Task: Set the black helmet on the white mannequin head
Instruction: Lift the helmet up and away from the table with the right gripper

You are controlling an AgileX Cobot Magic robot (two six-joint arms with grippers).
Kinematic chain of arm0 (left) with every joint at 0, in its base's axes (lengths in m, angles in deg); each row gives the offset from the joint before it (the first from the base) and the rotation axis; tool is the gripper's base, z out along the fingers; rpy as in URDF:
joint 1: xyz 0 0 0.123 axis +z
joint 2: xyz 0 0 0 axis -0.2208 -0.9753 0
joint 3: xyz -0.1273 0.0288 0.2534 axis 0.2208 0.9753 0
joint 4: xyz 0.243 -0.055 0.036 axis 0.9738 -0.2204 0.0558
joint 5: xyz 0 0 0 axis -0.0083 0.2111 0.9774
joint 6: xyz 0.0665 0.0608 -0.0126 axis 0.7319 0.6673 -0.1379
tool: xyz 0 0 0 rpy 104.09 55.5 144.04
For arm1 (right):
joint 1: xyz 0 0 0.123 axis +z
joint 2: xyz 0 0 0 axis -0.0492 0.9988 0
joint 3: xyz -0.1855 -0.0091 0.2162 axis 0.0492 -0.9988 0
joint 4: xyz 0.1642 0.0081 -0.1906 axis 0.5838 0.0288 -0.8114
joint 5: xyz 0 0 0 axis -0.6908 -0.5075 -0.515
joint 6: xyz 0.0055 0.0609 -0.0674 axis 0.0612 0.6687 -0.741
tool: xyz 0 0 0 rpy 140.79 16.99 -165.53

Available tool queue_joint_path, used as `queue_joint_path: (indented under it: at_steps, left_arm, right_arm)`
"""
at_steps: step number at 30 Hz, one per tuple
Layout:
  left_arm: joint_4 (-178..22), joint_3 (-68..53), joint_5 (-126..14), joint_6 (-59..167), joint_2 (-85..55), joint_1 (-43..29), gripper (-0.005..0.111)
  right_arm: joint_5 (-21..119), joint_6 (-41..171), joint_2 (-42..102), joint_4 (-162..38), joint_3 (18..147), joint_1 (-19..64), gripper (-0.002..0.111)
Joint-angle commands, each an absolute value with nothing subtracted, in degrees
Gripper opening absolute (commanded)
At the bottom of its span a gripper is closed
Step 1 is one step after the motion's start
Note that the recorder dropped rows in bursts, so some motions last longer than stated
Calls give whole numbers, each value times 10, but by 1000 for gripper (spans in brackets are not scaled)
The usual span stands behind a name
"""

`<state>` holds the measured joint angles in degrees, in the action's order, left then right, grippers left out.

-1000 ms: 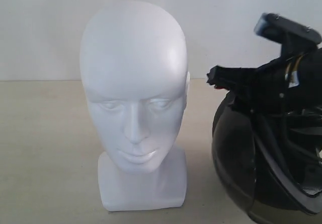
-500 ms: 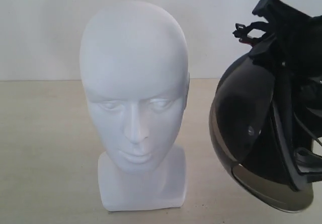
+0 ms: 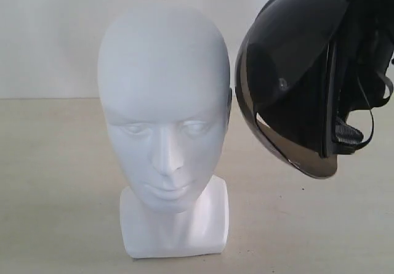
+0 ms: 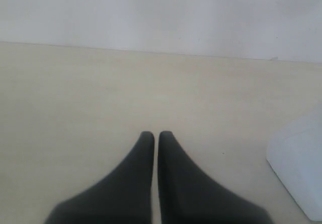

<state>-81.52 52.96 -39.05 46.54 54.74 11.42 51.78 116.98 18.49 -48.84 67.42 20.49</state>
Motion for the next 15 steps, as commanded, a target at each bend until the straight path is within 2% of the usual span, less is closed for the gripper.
queue_joint_path:
  at_steps: [1,11,15]
  left_arm:
    - [-821,532,-391,466,550,115,4]
    - [-821,532,-391,466,550,115,4]
    - [-821,532,-391,466,550,115,4]
  right_arm:
    - [608,1194,168,-478,681,200,0]
    - [732,1296,167,-469,681,199,0]
    - [758,1361,167,-479,681,172,0]
